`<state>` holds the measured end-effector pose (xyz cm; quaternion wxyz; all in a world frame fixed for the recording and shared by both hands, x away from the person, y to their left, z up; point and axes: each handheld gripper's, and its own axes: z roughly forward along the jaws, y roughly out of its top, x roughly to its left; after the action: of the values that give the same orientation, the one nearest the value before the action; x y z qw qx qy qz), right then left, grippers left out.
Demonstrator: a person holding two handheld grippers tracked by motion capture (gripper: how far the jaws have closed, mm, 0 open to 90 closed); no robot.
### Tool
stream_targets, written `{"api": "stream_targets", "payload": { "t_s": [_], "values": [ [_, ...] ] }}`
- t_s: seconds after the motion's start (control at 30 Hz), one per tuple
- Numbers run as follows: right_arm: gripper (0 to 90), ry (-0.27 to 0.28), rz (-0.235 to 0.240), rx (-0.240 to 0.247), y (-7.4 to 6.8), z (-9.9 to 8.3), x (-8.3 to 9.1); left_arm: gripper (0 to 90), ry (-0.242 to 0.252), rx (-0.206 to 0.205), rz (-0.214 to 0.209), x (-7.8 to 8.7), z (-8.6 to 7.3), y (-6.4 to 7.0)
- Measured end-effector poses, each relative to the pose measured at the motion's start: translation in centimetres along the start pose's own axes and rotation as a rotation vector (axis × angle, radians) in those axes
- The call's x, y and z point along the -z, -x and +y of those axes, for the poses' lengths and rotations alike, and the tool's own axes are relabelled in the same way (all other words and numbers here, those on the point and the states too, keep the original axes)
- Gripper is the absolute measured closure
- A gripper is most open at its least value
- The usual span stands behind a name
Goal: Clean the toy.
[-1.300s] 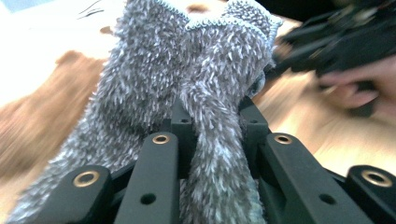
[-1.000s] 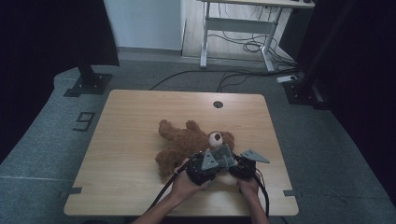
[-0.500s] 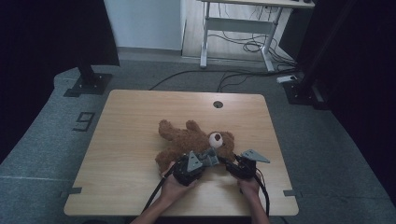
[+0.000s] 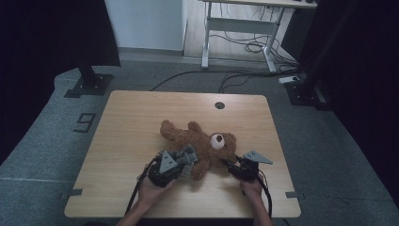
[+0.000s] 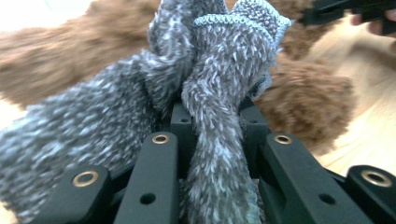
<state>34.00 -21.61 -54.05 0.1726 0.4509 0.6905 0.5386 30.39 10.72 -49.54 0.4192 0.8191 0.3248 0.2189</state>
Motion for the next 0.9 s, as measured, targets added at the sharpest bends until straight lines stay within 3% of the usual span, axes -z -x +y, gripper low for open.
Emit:
{"api": "stream_targets", "payload": {
  "t_s": [0.23,0.43,0.6,0.73,0.9],
  "values": [
    [54.6,0.001,0.006,0.004,0.1,0.0,0.0,73.5,0.001,0.054,0.056,1.5,-1.2,-3.0],
    [54.5,0.001,0.005,0.007,0.0,-0.1,0.1,73.3,-0.042,0.111,0.109,2.2,-2.9,-5.5],
    [54.5,-0.001,0.008,0.005,0.1,-0.1,0.1,73.3,-0.051,0.147,0.125,2.7,-3.5,-7.1],
    [54.6,0.0,0.009,0.004,0.2,0.0,0.0,73.3,-0.022,0.141,0.108,2.9,-2.4,-7.0],
    [54.5,-0.001,0.005,0.007,0.1,-0.1,0.1,73.3,0.029,0.098,0.067,2.5,0.8,-5.6]
  ]
}}
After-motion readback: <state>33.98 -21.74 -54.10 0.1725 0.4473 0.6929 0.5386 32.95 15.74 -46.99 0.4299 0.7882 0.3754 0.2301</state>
